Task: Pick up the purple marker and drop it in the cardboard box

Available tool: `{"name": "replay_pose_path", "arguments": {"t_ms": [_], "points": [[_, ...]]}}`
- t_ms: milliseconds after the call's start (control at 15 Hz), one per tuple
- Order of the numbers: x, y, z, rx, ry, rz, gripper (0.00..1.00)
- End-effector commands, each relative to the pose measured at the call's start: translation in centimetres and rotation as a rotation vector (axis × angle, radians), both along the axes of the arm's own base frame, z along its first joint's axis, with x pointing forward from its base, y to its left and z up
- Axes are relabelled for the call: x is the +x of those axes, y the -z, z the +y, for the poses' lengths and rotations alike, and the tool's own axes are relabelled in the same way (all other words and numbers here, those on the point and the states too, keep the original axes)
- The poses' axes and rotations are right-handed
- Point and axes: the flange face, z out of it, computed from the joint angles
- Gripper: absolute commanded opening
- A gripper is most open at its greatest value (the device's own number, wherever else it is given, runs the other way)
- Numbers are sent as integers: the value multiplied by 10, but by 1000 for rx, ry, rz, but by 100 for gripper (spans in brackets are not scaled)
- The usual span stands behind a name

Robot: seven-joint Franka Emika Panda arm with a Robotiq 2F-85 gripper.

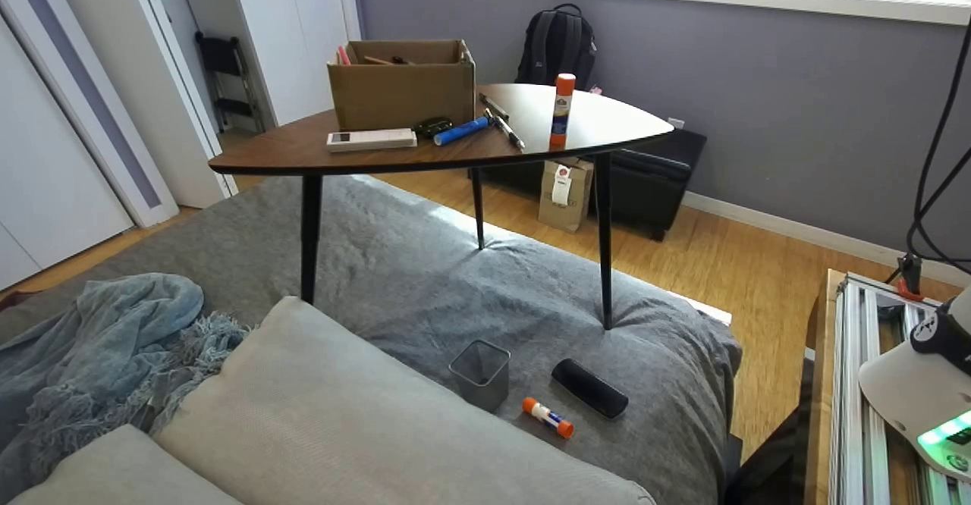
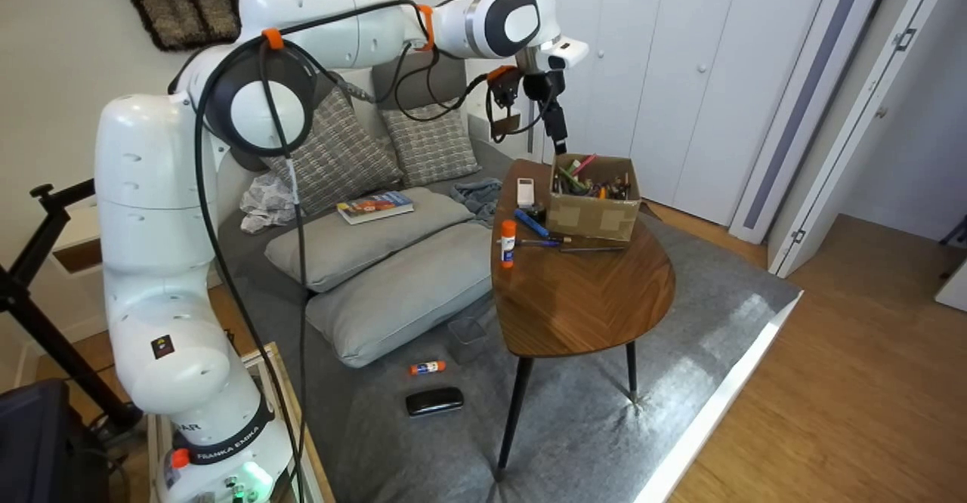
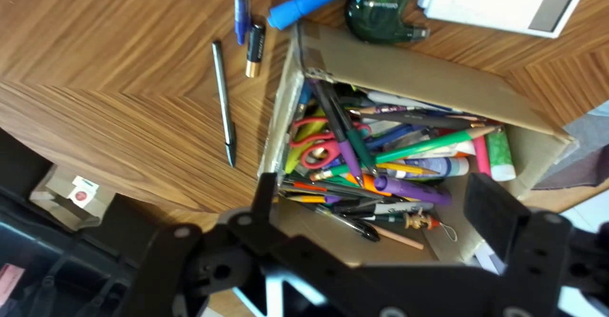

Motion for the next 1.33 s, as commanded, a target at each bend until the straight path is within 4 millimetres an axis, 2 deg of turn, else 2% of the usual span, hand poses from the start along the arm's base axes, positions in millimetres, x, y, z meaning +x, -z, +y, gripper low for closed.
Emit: {"name": "replay_pose_path", "arguments": {"t_ms": [0, 333, 733, 933, 1200, 1267], "points": [[-25, -4, -5, -11, 34, 84, 100], [-59, -11, 12, -39, -73, 151, 100], [-114, -42, 36, -34, -318, 130, 100], [-145, -52, 27, -31, -398, 136, 100], [-179, -53, -8, -54, -463, 160, 100], [-154, -56, 8, -55, -423, 156, 100]]}}
